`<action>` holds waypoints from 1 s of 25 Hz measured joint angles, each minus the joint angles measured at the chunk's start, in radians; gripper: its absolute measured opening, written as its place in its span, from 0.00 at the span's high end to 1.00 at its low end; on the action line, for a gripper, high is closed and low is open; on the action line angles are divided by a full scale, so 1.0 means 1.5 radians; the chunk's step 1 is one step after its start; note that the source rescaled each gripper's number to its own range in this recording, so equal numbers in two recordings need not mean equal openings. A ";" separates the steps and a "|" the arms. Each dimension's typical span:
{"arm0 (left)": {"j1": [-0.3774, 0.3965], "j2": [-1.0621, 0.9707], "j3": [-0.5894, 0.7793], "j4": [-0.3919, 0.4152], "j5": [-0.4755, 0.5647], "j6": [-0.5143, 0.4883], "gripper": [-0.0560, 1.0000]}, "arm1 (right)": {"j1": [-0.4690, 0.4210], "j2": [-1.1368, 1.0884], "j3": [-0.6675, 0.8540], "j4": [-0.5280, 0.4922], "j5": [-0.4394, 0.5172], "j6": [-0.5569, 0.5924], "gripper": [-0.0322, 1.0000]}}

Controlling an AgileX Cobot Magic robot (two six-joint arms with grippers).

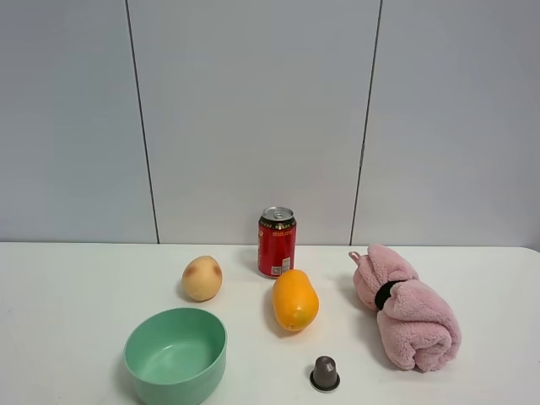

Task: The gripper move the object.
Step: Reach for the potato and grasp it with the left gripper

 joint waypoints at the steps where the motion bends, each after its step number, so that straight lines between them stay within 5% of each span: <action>1: 0.000 0.000 0.000 0.000 0.000 0.000 0.00 | 0.000 0.000 0.000 0.000 0.000 0.000 0.00; 18: 0.000 0.000 0.000 -0.002 0.000 0.000 0.00 | 0.000 0.000 0.000 0.000 0.000 0.000 0.00; 25: 0.021 0.038 -0.018 -0.061 -0.014 -0.020 0.00 | 0.000 0.000 0.000 0.000 0.000 0.000 0.00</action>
